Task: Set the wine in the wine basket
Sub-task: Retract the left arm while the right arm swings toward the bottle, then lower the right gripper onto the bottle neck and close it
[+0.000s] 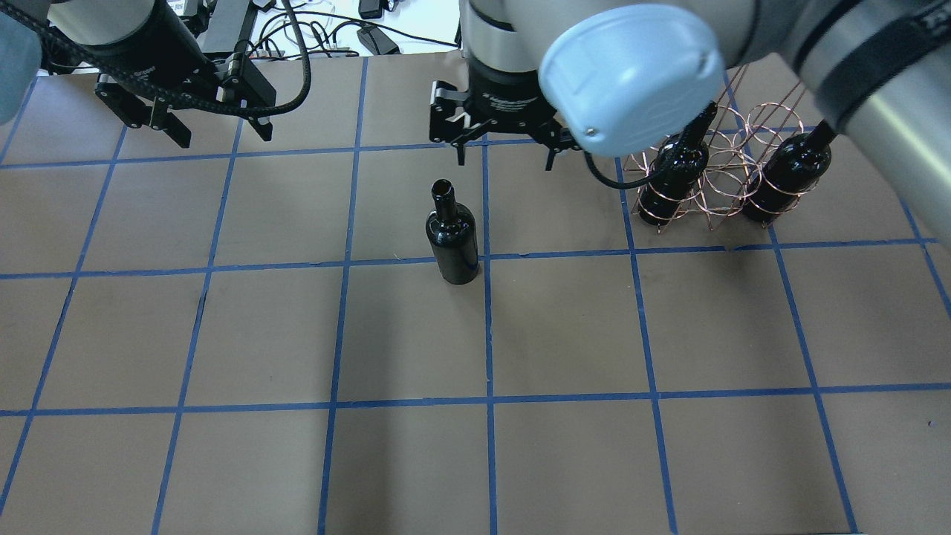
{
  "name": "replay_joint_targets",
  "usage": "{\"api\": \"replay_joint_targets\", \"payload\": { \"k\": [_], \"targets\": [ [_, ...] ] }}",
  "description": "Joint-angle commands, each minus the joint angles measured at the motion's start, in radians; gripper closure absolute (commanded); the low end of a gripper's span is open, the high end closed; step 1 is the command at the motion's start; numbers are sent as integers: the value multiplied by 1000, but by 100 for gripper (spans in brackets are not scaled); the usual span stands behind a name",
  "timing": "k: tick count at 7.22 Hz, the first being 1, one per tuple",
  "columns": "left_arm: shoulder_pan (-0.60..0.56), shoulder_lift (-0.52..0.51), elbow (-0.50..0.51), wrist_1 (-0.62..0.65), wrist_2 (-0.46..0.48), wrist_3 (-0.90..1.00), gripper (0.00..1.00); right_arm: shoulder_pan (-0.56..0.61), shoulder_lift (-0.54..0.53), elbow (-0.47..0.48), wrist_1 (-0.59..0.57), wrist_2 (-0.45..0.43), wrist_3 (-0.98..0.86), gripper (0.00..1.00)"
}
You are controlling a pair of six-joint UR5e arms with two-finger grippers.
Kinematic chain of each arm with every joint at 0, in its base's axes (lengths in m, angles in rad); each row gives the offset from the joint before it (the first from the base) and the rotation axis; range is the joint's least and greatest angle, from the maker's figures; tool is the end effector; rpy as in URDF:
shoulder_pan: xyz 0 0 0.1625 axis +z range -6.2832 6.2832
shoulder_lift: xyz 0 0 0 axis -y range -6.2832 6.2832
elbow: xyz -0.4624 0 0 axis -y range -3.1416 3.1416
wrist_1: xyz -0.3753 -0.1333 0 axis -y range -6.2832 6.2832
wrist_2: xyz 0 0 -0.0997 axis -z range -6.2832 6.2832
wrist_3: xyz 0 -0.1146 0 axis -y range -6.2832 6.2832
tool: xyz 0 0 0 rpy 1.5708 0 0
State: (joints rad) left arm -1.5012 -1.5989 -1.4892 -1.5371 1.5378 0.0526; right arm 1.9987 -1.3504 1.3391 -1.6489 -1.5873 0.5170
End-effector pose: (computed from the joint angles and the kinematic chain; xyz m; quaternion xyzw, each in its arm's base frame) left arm -0.1022 -0.5054 0.5394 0.0078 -0.9989 0.0445 0.0138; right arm 0.3627 -0.4785 0.5127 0.0449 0.9980 -0.0435 0.0130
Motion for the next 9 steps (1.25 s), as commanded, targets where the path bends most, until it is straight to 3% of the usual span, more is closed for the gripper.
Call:
{"api": "replay_joint_targets", "payload": {
  "k": [1,5,9],
  "targets": [
    [22,7,0,-6,-1,50,0,54,42,-14,-61,-19,31,0],
    [21,11,-2,-8,-10,50,0,63,85,-5,-68,-75,20,0],
    [18,33,-2,-21,-10,52,0,66,195,-3,-178,-60,47,0]
  ]
}}
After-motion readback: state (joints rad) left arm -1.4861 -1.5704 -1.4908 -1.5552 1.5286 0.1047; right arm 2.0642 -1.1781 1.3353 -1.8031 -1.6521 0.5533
